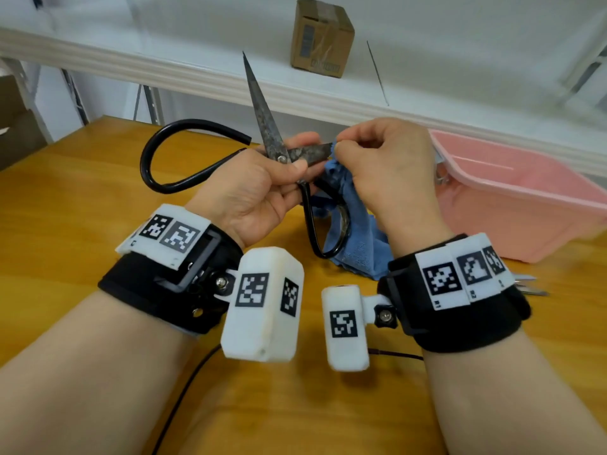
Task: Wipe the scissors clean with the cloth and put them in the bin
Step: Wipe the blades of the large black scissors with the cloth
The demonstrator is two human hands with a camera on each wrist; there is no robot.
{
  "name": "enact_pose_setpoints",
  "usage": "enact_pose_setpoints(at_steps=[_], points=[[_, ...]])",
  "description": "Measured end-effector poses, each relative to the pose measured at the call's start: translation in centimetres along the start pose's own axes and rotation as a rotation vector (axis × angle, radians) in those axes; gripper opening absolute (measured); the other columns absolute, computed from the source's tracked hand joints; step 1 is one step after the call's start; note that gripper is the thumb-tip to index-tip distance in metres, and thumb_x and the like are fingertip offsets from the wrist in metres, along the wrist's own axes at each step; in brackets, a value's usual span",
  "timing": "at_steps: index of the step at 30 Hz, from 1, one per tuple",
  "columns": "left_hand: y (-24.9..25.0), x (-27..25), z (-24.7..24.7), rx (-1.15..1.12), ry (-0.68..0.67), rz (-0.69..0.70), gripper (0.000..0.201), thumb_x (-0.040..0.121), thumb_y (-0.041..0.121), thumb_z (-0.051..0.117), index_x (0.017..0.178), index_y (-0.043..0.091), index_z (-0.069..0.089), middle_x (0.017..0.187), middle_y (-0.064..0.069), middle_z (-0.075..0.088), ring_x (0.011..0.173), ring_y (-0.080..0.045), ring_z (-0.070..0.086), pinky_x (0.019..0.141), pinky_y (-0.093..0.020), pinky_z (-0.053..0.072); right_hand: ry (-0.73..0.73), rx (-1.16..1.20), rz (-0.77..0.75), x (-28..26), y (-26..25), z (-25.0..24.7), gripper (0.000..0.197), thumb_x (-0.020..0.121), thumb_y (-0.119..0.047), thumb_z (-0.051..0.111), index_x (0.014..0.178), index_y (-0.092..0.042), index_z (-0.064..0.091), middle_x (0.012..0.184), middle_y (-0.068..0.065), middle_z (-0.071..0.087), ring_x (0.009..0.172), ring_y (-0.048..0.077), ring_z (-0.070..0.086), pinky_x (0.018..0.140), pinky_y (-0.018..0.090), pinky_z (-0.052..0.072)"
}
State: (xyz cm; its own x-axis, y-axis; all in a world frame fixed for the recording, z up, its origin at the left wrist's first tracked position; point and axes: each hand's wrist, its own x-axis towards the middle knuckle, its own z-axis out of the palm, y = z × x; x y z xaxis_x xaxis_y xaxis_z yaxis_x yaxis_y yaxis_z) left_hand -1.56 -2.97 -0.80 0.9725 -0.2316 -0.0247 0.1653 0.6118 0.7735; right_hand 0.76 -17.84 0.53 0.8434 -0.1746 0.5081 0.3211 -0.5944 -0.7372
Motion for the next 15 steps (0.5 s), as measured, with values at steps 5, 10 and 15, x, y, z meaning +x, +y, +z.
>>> enact_pose_setpoints(at_steps=[5,10,15], points=[[-0.29,0.04,0.05,0.018,0.008,-0.017,0.04,0.093,-0.012,0.038,0.124,0.003,0.06,0.116,-0.018,0.069,0.107,-0.023,0.068,0.095,-0.033,0.053,0.044,0.008,0.059,0.5,0.7,-0.73,0.013,0.079,-0.017,0.066,0.073,-0.026,0.073,0.072,-0.009,0.072,0.073,0.009,0.07,0.075,0.042,0.061],[-0.19,-0.12,0.1,0.011,0.009,-0.012,0.04,0.094,-0.011,0.037,0.124,0.003,0.06,0.115,-0.017,0.07,0.108,-0.022,0.068,0.095,-0.033,0.053,0.003,-0.039,0.008,0.06,0.02,-0.49,0.015,0.084,-0.018,0.066,0.076,-0.031,0.068,0.076,-0.013,0.068,0.078,0.003,0.066,0.078,0.03,0.059],[-0.32,-0.23,0.19,0.019,0.015,-0.026,0.039,0.093,-0.012,0.039,0.123,0.002,0.06,0.114,-0.016,0.07,0.106,-0.024,0.069,0.097,-0.035,0.052,0.054,0.026,0.069,0.57,0.88,-1.13,0.021,0.083,-0.014,0.065,0.07,-0.03,0.068,0.074,-0.012,0.07,0.076,0.005,0.068,0.08,0.037,0.06]])
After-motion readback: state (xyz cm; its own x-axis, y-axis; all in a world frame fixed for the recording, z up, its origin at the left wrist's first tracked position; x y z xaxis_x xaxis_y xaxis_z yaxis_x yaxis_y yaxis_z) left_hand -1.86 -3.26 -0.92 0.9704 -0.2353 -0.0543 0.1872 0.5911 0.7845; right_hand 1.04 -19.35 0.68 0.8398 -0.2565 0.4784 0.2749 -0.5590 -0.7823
